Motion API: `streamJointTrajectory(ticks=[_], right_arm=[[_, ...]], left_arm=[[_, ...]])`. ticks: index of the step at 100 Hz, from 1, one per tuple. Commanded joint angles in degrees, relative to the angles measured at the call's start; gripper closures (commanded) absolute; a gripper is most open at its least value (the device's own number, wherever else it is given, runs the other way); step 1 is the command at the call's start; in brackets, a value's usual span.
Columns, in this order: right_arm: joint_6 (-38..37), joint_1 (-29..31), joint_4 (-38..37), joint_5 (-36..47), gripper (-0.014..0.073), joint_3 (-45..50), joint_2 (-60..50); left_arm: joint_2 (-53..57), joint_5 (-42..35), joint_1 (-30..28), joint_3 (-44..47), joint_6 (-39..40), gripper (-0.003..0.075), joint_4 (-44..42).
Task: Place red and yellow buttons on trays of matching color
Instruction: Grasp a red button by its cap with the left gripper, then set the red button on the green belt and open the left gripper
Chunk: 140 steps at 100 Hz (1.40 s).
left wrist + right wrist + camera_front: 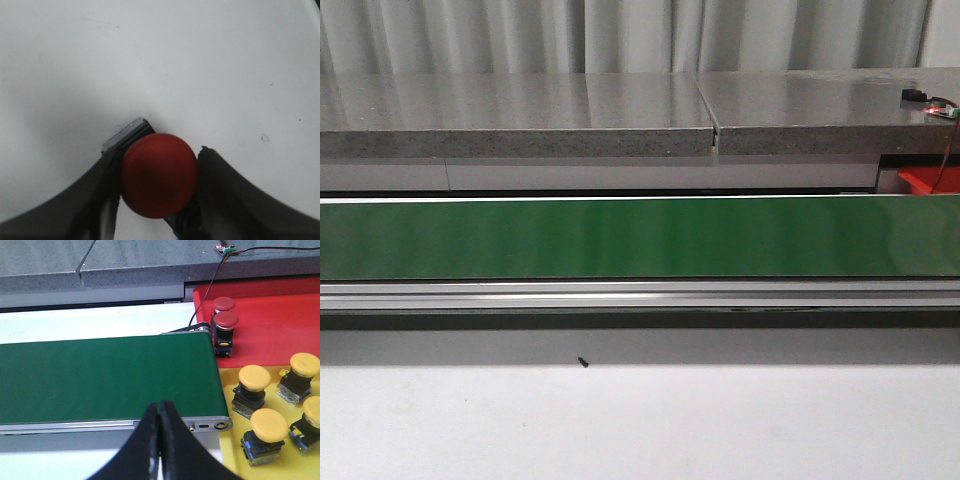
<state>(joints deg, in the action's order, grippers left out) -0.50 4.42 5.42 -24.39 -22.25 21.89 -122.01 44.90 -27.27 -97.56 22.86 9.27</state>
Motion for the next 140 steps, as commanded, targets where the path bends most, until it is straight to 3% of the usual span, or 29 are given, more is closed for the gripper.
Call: streamJointTrajectory(ticks=[1,26,54,70,92,140], right_arm=[[0.5,0.0,0.2,4.5,0.0660,-1.4,0.2],[0.5,0.0,0.2,4.5,0.0660,-1.4,0.2],[0.5,0.0,0.2,4.5,0.0660,-1.4,0.2],[0.5,0.0,0.2,4.5,0.0660,-1.4,0.2],[0.5,0.0,0.2,4.5,0.0660,-1.4,0.2],[0.5,0.0,0.2,4.5,0.0660,-1.4,0.2]], left_arm=[[5.4,-0.5,-0.7,-1.7,-0.4,0.0586,0.4],[13.2,1.2,-1.2,0.4,-2.9,0.0587,-0.7],[29.1,-6.9,-1.2,15.5,-6.0,0.0587,-0.6],[35.5,-6.6,-1.0,21.2,-7.8,0.0587,0.2],[37.0,-3.0,0.1,24.4,-12.0,0.0587,2.7],[36.8,-6.5,8.6,30.6,-14.4,0.0587,2.7]])
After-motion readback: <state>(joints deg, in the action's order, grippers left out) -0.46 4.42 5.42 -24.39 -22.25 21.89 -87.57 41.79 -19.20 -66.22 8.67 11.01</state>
